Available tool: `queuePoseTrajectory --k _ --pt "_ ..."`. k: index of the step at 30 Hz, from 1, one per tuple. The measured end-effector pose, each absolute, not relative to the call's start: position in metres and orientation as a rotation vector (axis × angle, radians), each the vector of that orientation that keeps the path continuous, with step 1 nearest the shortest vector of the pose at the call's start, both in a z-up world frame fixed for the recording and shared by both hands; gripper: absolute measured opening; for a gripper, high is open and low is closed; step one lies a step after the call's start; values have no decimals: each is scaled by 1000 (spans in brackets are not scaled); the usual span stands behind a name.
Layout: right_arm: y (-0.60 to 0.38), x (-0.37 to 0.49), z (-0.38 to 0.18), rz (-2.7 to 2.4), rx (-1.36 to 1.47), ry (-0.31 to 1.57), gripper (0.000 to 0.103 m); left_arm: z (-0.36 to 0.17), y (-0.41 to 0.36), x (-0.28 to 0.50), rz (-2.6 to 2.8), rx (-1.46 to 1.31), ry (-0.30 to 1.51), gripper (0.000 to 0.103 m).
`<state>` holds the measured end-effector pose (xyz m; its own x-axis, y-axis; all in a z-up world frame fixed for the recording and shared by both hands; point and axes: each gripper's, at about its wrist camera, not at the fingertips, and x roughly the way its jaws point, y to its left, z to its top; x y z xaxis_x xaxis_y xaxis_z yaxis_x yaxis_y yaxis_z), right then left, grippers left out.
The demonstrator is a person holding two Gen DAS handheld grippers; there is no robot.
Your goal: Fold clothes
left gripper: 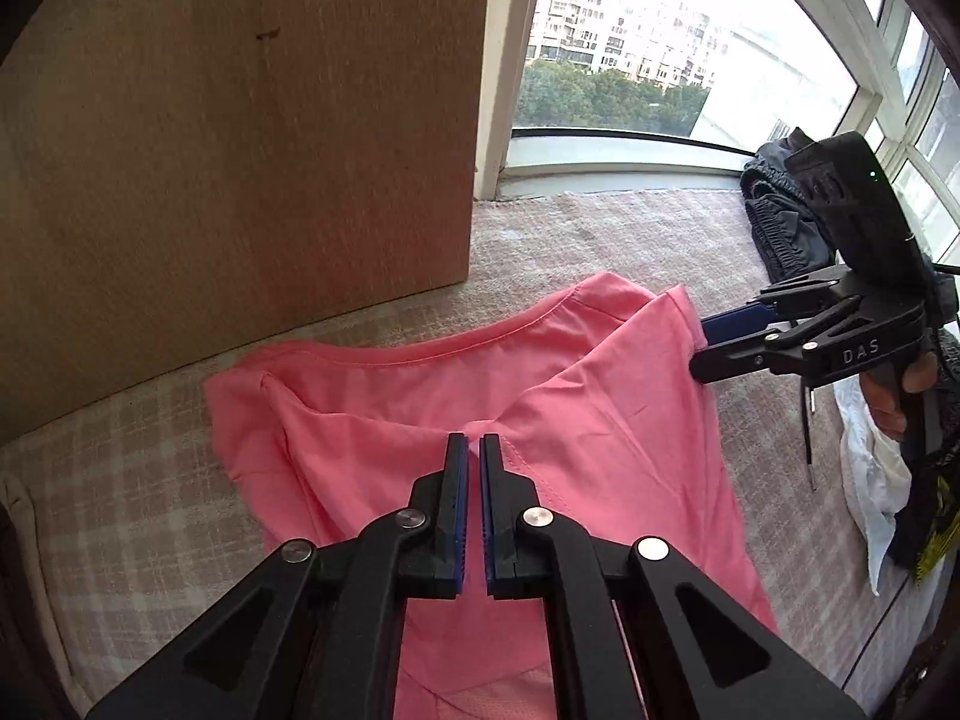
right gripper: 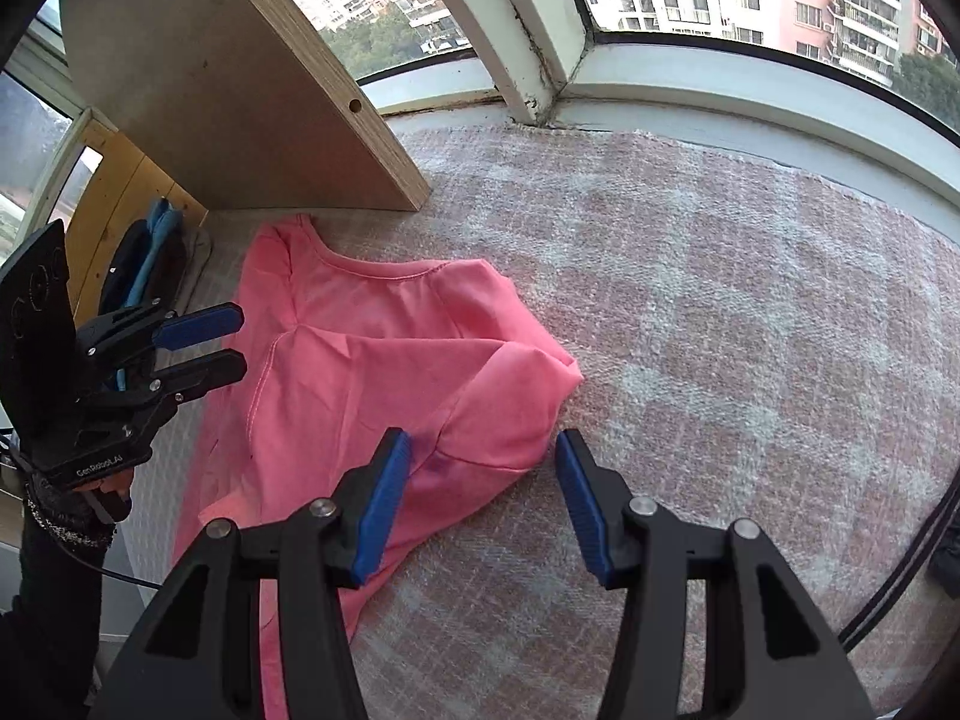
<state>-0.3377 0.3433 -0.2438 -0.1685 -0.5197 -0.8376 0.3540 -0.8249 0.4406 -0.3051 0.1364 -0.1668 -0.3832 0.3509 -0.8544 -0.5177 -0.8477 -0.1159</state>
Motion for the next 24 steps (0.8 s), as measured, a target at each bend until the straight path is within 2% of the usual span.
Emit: queuePoseTrajectory --k 1,2,5,7,9,11,13,23,24 --pt "343 -338 -244 -2031 1547 -199 50 -164 141 -304 2226 -1309 238 36" --pt "343 -339 -244 -2029 1551 -205 50 -165 149 -304 2225 -1297 286 55" --pt "343 -338 -244 -2024 1561 -207 50 -177 169 -312 2197 -1335 386 56" --pt "344 -338 -243 -2024 1564 -211 50 -184 178 -315 2166 -1349 413 52" --pt "347 -338 -243 -2027 1562 -223 50 -189 184 -317 2133 -1357 426 18" --pt "350 -337 -243 -2026 1560 -243 50 -189 189 -315 2110 -1344 442 2" --pt "354 -337 -243 -2023 1558 -268 50 -186 192 -310 2121 -1306 472 2" --pt "339 -341 -246 -1987 1508 -290 50 -165 152 -302 2274 -1312 337 2" --pt "334 -341 -246 -1981 1497 -287 50 -169 151 -304 2284 -1332 338 5"
